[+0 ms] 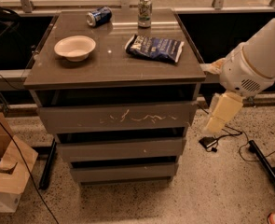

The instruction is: Open middle drawer

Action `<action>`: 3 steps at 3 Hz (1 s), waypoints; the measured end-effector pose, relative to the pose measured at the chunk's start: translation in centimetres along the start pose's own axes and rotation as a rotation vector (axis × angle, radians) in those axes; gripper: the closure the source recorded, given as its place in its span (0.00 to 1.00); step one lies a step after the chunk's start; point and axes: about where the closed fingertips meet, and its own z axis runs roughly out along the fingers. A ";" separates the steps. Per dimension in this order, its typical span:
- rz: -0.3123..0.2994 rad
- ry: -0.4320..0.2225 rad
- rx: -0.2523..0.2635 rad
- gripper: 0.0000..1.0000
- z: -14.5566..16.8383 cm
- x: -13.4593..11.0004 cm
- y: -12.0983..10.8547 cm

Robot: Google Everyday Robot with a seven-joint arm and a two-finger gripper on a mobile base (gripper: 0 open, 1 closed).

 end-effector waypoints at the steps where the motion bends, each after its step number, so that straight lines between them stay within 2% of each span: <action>1: 0.020 0.001 -0.020 0.00 2.4 0.1 0.6; 2: 0.079 -0.082 -0.073 0.00 9.9 -0.1 2.4; 3: 0.107 -0.147 -0.079 0.00 15.0 -0.4 3.1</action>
Offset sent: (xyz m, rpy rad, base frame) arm 0.0200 0.0662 -0.1424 0.2070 0.0706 -0.0597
